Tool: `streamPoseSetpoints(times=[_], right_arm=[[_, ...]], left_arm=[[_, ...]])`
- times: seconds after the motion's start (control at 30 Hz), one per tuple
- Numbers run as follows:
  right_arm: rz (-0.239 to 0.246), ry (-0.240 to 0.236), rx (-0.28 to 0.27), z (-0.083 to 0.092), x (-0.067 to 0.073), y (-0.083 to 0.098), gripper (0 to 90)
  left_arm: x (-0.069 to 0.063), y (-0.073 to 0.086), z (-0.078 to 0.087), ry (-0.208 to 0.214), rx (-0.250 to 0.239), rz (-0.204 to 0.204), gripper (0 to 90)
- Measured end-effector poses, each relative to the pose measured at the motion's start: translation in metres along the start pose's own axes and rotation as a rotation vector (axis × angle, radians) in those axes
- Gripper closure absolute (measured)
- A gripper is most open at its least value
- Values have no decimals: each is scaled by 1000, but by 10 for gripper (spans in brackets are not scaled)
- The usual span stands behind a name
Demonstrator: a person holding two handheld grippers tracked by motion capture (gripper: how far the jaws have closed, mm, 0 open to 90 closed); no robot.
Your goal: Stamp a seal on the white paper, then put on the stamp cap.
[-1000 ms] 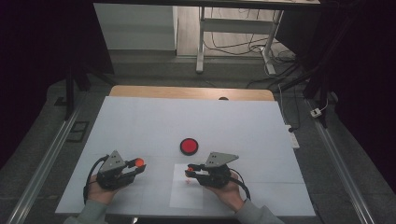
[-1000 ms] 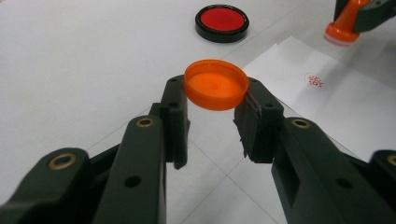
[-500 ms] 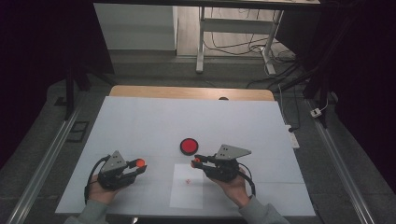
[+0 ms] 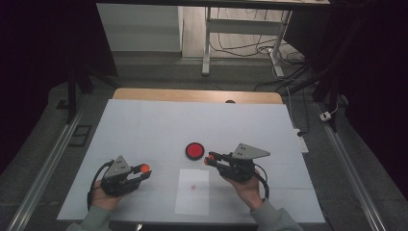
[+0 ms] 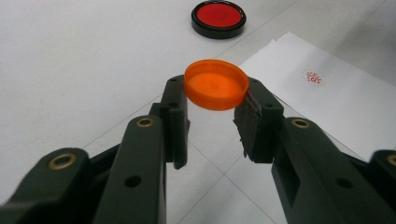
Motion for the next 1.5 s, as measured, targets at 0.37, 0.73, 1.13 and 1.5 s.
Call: streamPoseSetpoints(times=[0.37, 0.73, 1.13, 1.5], right_arm=[[2, 8, -9, 2, -1, -2, 724], [3, 10, -15, 3, -2, -3, 724], [0, 6, -13, 2, -1, -3, 724], [-2, 3, -13, 2, -2, -3, 724]], left_arm=[[0, -1, 0, 0, -1, -1, 655], [-1, -4, -1, 2, -5, -7, 655], [-4, -9, -6, 13, -7, -19, 655], [-7, -15, -10, 22, -8, -28, 655]])
Point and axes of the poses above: each handheld gripper's, and its own axes: z roughly backward along the jaws, y roughly out of its underside, x roughly to its left, the point moved 5 cm from there along -z, roughly forward along the jaws, and after that the axes turned 10 degrees about -z, right-handed, at the moved point
